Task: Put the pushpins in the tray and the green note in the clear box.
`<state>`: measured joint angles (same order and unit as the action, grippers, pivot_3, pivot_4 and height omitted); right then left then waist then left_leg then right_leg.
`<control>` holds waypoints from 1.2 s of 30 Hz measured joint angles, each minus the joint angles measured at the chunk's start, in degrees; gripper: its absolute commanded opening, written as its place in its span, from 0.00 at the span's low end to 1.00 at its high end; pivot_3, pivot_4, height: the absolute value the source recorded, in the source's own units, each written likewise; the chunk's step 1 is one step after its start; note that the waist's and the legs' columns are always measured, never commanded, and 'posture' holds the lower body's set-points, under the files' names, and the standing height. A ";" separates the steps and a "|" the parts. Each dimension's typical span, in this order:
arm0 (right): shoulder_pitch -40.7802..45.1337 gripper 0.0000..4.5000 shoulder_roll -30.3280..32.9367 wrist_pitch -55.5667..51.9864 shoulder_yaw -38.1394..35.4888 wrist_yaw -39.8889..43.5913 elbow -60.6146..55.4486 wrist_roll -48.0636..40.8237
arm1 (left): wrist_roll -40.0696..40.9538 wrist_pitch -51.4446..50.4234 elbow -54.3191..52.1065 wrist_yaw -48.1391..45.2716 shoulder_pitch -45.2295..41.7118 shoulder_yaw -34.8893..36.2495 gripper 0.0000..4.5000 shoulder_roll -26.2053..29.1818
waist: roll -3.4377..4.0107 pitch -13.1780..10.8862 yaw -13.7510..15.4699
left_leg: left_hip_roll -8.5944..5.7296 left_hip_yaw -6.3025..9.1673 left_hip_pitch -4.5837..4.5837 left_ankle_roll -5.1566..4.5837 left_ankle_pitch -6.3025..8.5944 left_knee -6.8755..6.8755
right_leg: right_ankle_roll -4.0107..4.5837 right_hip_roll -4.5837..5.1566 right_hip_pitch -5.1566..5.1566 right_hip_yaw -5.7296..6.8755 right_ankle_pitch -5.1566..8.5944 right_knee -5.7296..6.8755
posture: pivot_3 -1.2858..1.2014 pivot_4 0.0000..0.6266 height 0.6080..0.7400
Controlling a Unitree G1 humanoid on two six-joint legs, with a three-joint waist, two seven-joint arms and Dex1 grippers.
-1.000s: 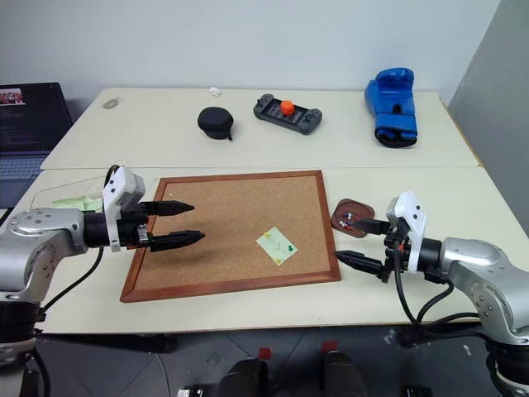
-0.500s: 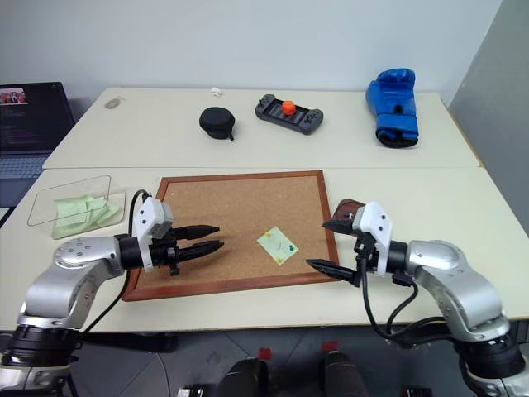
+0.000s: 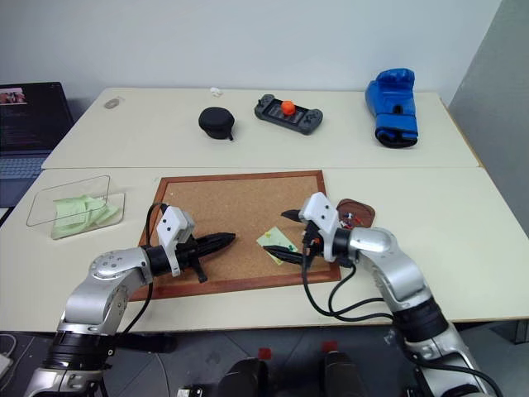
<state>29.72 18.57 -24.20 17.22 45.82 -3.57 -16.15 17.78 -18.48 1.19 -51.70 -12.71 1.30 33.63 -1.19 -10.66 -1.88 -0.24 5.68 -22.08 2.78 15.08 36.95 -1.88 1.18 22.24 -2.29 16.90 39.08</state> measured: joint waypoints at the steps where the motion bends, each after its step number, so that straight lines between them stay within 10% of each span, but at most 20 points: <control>1: 0.25 1.00 -0.29 0.02 0.16 -0.08 0.42 0.34 | -0.31 -0.01 0.16 0.15 0.22 -0.32 0.01 -0.04 | 0.00 0.00 0.00 | -0.01 0.00 -0.01 0.00 0.00 0.00 | 0.00 0.01 0.00 0.00 0.00 -0.01 | 0.52 0.24 1.00; 8: 1.74 1.00 -2.44 0.17 2.04 -0.69 6.16 3.50 | -1.32 1.00 0.85 1.05 0.45 -1.52 0.01 -0.38 | 0.09 0.12 0.02 | -0.06 -0.06 0.14 0.00 0.00 0.00 | 0.00 0.05 -0.10 -0.03 0.00 0.01 | 0.52 0.24 1.00; 30: 7.89 0.00 -8.45 6.51 3.37 -0.63 22.56 10.95 | -1.18 1.21 -0.16 0.88 1.82 -0.99 0.00 0.02 | 0.18 0.19 -0.10 | -0.04 -0.06 0.20 -0.01 0.00 -0.03 | 0.00 0.02 -0.11 -0.02 -0.01 0.05 | 0.52 0.24 1.00; 36: 8.07 0.00 -8.45 7.13 3.39 0.16 22.80 11.95 | -1.17 0.28 -1.05 0.97 2.12 -0.98 0.00 0.02 | 0.18 0.19 -0.11 | -0.04 -0.07 0.21 -0.01 0.00 -0.02 | 0.00 0.02 -0.11 -0.02 -0.01 0.05 | 0.52 0.24 1.00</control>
<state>37.79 10.12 -17.07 20.62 45.98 19.23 -4.20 16.60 -18.20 0.14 -50.72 -10.59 0.32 33.65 -1.02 -10.47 -1.99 -0.28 5.62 -21.87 2.78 15.08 36.93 -1.88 1.20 22.13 -2.31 16.90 39.13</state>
